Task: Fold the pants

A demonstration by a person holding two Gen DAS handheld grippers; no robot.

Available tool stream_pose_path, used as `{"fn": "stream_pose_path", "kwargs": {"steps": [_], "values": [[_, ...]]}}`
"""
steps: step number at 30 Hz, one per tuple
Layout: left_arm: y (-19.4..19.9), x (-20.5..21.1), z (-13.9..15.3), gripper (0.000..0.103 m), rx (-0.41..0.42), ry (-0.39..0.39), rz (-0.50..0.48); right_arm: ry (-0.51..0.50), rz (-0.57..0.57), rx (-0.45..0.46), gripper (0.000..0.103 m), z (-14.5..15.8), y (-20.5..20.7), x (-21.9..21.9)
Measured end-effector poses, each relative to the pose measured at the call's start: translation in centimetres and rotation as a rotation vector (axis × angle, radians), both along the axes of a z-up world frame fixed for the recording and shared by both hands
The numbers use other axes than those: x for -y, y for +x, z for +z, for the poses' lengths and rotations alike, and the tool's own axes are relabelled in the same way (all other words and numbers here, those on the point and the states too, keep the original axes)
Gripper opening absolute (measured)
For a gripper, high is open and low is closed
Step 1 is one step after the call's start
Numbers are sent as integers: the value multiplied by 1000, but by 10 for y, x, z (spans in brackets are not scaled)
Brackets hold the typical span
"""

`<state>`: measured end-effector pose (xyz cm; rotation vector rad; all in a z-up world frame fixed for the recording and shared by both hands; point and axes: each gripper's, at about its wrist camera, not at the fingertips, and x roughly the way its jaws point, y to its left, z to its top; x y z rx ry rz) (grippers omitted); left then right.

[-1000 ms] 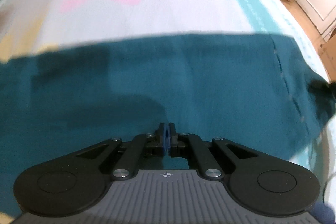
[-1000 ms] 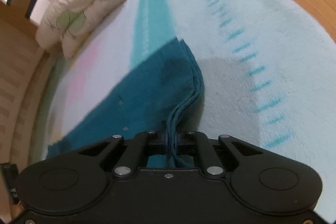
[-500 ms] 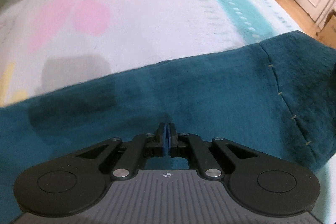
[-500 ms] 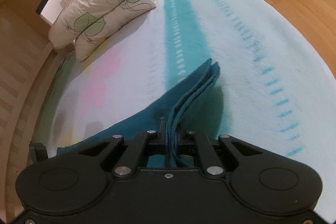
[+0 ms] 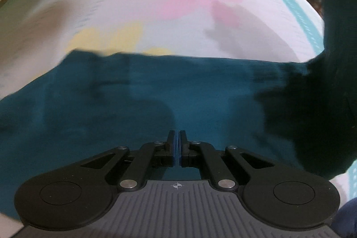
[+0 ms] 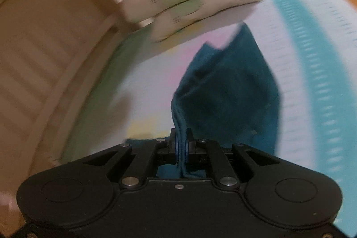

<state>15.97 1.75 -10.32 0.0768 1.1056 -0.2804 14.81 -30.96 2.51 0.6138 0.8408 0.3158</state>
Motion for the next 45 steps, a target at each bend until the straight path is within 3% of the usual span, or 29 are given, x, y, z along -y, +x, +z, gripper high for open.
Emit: {"fn": "stream_pose_path", "kwargs": {"steps": [3, 7, 11, 14, 16, 18, 21, 26, 32, 36, 39, 45], "values": [[-7, -34, 1, 4, 2, -24, 61, 61, 43, -28, 14, -24, 16, -47], [-14, -76, 3, 4, 5, -35, 142, 44, 82, -76, 14, -74, 33, -112], [-16, -101, 3, 4, -3, -36, 195, -39, 146, -144, 21, -120, 38, -162], [-19, -109, 10, 4, 3, -35, 208, -84, 208, -152, 26, -124, 31, -175], [-18, -111, 18, 4, 17, -47, 214, -93, 230, -101, 42, -110, 26, -168], [-20, -105, 23, 4, 30, -64, 209, -119, 211, -52, 49, -96, 24, -152], [-14, -91, 29, 4, 43, -86, 185, -165, 143, -39, 51, -87, 21, -120], [-9, -57, 15, 4, 5, -101, 130, -222, 9, -155, 52, -111, 12, -71], [-25, -24, -23, 4, -71, -24, 15, -221, -16, -361, 50, -155, 1, -59], [-43, -17, -27, 4, 11, 50, -52, -220, 2, -325, 50, -143, 2, -60], [-48, -13, -30, 4, 36, 73, -68, -224, -35, -224, 50, -123, 8, -57], [-46, -26, -30, 4, 11, -14, 10, -286, -99, -163, 50, -124, 63, -50]]}}
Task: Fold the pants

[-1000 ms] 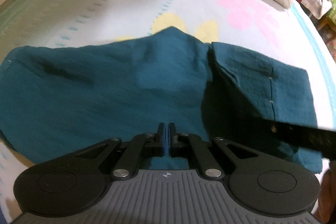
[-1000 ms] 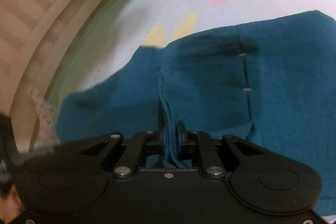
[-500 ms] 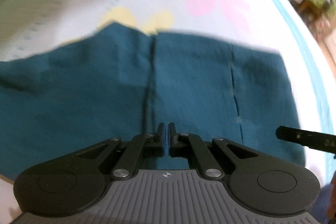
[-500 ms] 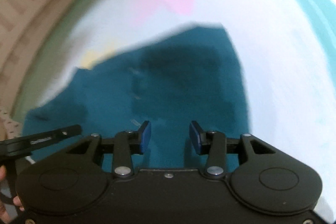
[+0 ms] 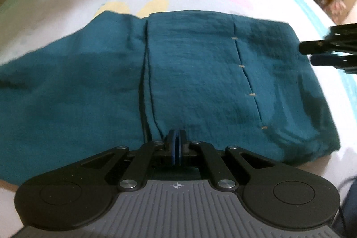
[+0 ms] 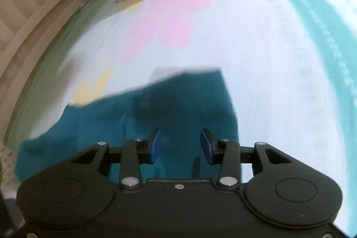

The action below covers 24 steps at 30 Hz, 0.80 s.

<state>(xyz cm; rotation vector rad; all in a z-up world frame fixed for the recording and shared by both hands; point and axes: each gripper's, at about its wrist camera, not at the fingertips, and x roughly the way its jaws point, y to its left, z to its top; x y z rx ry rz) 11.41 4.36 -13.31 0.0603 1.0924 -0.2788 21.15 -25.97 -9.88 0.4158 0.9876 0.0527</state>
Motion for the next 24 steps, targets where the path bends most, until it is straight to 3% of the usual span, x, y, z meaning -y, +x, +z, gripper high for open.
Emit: {"fn": "stream_pose_path", "kwargs": {"steps": [6, 9, 13, 20, 24], "values": [[3, -14, 0, 4, -26, -74, 28, -84, -47, -52, 47, -30, 43, -1], [3, -16, -1, 3, -32, -88, 38, -96, -63, -41, 46, -34, 41, -3], [3, -16, -1, 3, -27, -93, 49, -198, -10, -21, 46, -33, 33, -24], [1, -24, 7, 4, -30, -105, 63, -159, -7, -44, 47, -27, 36, -18], [-8, -42, 19, 4, 1, -73, 100, -139, 14, 18, 51, -13, 15, -19]]}}
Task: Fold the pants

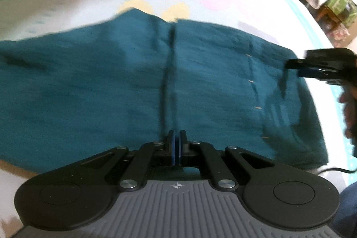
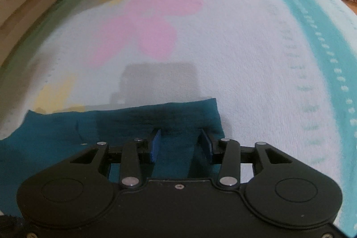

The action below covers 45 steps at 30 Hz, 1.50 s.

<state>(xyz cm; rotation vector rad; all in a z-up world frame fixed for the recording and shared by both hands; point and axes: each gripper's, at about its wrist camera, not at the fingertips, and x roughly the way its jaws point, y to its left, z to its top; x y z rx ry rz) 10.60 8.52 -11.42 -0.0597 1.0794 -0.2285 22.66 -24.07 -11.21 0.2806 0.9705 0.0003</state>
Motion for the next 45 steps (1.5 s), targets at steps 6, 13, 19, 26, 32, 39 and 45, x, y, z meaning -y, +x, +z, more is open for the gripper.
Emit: {"fn": "stream_pose_path", "kwargs": {"steps": [6, 13, 19, 26, 32, 39, 45], "values": [[-11, -57, 15, 4, 49, 38, 74, 52, 58, 42, 51, 17, -28, -25], [-18, -142, 36, 11, 94, -6, 275, 106, 195, 47, 51, 27, -57, -83], [-21, -204, 38, 35, 68, -20, 415, 145, 344, 45, 51, 33, -75, -137], [-26, -257, 28, 59, 42, -159, 567, 148, 427, 7, 51, 27, -80, -174], [-26, -274, 15, 70, 25, -226, 617, 146, 436, -9, 51, 22, -81, -178], [-26, -264, -5, 80, 24, -237, 581, 145, 449, -19, 51, 21, -79, -189], [-5, -271, -6, 81, 18, -322, 597, 147, 479, -35, 51, 16, -80, -204]]}}
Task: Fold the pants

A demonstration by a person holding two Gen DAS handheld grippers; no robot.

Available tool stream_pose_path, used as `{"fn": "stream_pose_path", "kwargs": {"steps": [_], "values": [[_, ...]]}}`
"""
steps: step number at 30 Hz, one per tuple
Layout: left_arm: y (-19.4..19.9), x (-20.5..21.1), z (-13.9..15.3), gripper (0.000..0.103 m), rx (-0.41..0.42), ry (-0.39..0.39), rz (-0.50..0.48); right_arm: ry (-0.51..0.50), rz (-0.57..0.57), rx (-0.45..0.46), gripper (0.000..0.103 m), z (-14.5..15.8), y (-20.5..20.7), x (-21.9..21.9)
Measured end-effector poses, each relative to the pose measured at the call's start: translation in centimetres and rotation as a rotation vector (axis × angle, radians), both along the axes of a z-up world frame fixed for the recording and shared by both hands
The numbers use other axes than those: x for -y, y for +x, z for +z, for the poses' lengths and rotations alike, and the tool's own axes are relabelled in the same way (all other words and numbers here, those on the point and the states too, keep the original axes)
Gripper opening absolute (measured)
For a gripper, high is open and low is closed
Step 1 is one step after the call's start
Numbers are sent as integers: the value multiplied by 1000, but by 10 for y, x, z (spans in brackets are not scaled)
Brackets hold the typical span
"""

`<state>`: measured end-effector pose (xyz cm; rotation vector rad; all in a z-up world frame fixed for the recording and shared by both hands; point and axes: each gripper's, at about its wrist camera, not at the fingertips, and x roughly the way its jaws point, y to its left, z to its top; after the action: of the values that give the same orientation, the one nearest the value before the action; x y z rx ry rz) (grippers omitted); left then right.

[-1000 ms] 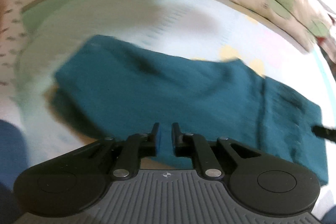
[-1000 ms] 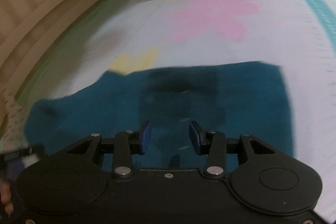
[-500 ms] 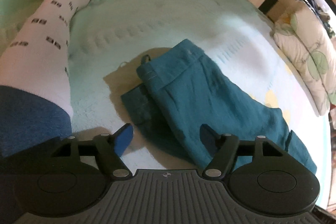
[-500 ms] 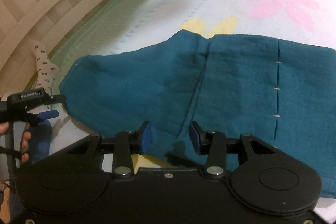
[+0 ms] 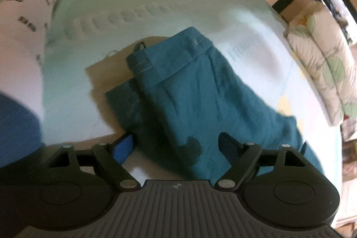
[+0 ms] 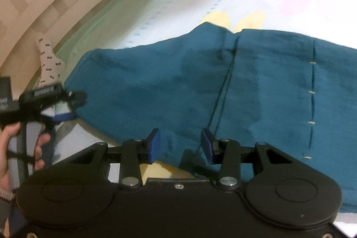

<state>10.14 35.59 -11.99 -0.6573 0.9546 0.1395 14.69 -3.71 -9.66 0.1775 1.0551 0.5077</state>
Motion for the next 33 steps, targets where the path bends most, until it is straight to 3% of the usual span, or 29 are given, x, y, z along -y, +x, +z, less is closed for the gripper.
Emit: {"fn": "stream_pose_path", "kwargs": {"steps": [5, 11, 12, 15, 22, 23, 25, 27, 28, 33], "values": [[18, -1, -1, 82, 18, -33, -1, 2, 19, 9, 51, -2, 1, -7], [16, -1, -5, 81, 20, -51, 41, -19, 13, 85, 51, 3, 27, -14], [15, -1, -5, 81, 27, -59, 56, -29, 10, 91, 48, 3, 34, -16], [15, 0, -6, 81, 35, -54, 59, -49, 8, 94, 16, -1, 58, -23], [19, 10, -3, 79, 20, 21, 42, -89, -29, 97, 15, -18, 109, -39], [18, 11, -2, 75, 21, 37, 47, -100, -38, 97, 15, -21, 115, -40], [16, 15, -1, 53, 11, 88, 58, -121, -55, 85, 15, -27, 129, -42], [15, 18, 1, 41, 5, 136, 52, -135, -80, 71, 14, -33, 141, -40], [13, 18, 1, 35, 10, 148, 49, -129, -89, 65, 8, -36, 146, -39], [10, 15, 1, 21, 36, 142, 55, -153, -119, 69, 6, -37, 165, -41]]}}
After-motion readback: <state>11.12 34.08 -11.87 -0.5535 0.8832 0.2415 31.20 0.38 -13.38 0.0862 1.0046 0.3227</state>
